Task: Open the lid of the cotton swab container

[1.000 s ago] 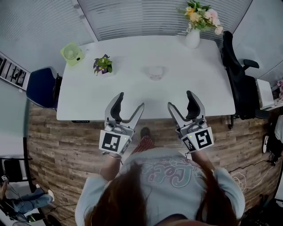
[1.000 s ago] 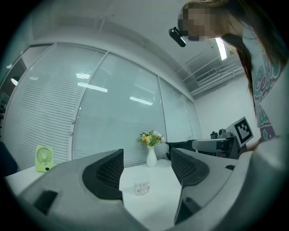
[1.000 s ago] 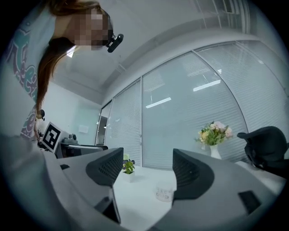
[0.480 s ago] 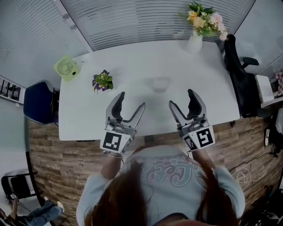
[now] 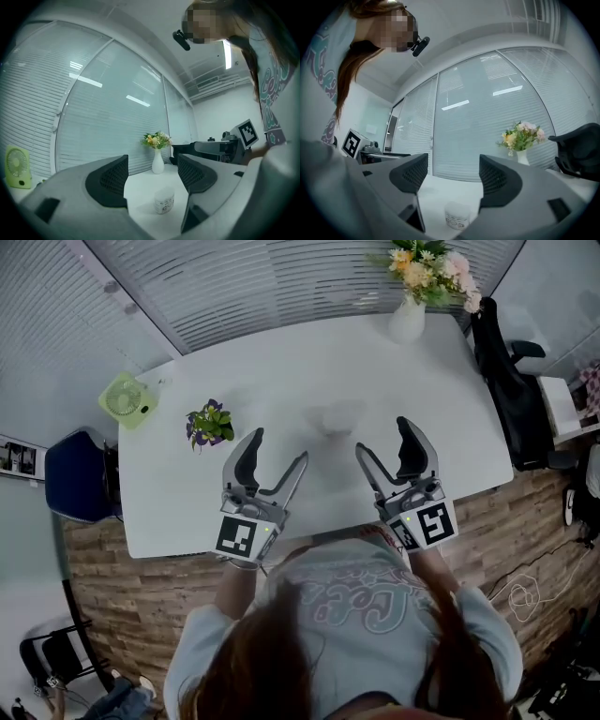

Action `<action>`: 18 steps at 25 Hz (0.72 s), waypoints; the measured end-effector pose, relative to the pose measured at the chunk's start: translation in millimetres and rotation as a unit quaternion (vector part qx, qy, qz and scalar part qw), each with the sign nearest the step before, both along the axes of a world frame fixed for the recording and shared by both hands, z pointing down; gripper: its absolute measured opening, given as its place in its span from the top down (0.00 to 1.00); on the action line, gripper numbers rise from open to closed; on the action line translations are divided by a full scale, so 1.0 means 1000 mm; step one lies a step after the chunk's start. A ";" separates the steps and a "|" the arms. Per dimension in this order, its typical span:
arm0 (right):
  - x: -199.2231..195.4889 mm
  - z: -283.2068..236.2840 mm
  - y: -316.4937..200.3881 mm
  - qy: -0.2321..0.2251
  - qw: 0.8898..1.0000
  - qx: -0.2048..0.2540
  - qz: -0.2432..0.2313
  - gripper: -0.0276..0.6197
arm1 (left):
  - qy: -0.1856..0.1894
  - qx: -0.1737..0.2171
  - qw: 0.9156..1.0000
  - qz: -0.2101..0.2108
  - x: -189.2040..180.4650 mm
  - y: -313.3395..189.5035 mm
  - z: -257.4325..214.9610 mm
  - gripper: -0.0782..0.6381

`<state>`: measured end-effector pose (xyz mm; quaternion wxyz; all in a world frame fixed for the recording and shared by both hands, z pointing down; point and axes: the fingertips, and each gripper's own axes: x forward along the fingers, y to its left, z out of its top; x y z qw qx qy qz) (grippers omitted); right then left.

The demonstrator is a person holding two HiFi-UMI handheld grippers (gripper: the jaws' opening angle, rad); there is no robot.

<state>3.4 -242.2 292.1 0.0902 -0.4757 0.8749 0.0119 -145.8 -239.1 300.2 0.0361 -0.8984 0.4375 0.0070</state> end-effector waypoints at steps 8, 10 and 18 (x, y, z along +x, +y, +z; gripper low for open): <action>0.009 -0.008 -0.010 0.007 1.000 0.007 -0.027 0.45 | -0.006 0.000 1.000 0.010 0.022 -0.003 -0.005 0.47; 0.011 -0.007 -0.012 0.009 0.999 0.005 -0.033 0.45 | -0.009 -0.003 1.000 0.012 0.025 -0.005 -0.004 0.47; 0.018 -0.003 -0.019 0.021 0.999 -0.006 -0.040 0.45 | -0.007 -0.048 0.998 0.042 0.039 -0.023 0.027 0.47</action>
